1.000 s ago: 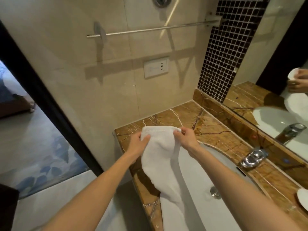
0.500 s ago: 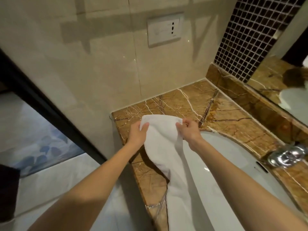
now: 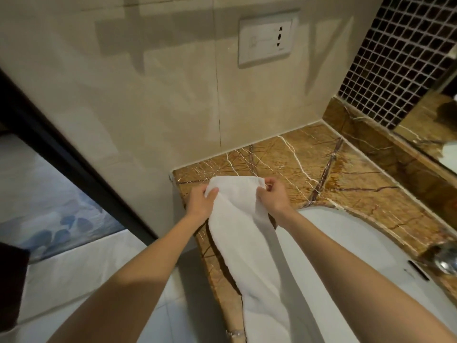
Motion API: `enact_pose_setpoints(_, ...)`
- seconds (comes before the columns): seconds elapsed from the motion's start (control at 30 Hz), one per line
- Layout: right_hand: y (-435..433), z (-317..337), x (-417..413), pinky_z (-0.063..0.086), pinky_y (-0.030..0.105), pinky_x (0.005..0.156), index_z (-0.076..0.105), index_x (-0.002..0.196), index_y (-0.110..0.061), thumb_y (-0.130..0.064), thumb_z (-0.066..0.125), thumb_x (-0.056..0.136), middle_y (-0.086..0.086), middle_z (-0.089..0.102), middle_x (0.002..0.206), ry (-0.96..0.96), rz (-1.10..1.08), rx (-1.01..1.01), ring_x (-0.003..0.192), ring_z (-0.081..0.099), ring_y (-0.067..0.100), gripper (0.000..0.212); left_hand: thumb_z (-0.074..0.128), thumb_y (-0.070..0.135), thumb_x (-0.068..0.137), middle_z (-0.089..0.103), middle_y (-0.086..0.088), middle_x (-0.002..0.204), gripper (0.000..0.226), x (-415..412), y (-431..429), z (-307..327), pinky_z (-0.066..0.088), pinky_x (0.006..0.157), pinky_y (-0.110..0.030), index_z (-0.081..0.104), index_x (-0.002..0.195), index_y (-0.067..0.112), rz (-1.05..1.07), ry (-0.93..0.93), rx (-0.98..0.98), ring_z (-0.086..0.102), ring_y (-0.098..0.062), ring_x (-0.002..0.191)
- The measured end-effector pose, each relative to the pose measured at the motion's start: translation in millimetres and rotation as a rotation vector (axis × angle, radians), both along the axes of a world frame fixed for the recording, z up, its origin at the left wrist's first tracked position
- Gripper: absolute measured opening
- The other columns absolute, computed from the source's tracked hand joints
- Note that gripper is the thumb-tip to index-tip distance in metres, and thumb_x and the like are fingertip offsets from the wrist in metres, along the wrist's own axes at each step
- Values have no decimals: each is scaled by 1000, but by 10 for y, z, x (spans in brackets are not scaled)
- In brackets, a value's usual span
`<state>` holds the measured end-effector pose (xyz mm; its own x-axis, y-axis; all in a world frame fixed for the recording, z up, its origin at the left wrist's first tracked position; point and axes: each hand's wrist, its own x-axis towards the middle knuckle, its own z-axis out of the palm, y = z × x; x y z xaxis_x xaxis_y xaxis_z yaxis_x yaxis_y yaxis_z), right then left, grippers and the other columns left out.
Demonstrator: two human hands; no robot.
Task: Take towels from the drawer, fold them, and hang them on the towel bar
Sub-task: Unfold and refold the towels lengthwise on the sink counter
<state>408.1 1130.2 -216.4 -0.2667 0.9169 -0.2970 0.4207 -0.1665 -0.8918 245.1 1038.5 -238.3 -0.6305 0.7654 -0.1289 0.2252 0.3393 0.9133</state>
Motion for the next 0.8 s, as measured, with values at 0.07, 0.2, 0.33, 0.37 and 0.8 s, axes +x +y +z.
enact_pose_setpoints(0.07,63,-76,17,47,28,58,53,118,-9,0,53,89,8,60,91,-9,-24,-22,77,59,21,31,62,12,89,66,-3,76,18,25,85,-99,40,59,-25,61,72,16,14,3,-30,56,-16,69)
enact_pose_setpoints(0.2,26,-185,100,48,22,69,43,135,-9,0,57,87,3,62,95,-32,20,46,84,60,14,50,64,18,89,68,-9,109,31,88,134,-142,49,72,-29,59,118,9,87,56,-107,63,-21,91)
enact_pose_setpoints(0.33,-260,-309,255,24,46,113,38,140,-14,-20,47,91,10,39,148,-524,382,644,139,31,28,50,50,32,94,32,-12,146,57,336,-73,-94,23,110,-43,31,143,11,0,670,-311,29,-30,133)
enact_pose_setpoints(0.37,-318,-327,275,18,48,115,35,143,-15,-25,42,94,10,32,154,-599,516,757,144,23,28,50,42,36,96,22,-12,153,59,421,-125,-83,14,114,-45,23,147,12,-77,803,-348,18,-32,140)
enact_pose_setpoints(0.8,-218,-509,277,-13,52,117,-12,152,-21,-49,4,100,3,-16,161,-967,807,676,146,-20,29,62,4,58,93,-23,-10,156,64,468,11,-400,-20,109,-56,-15,148,31,-631,955,-521,-28,-33,140)
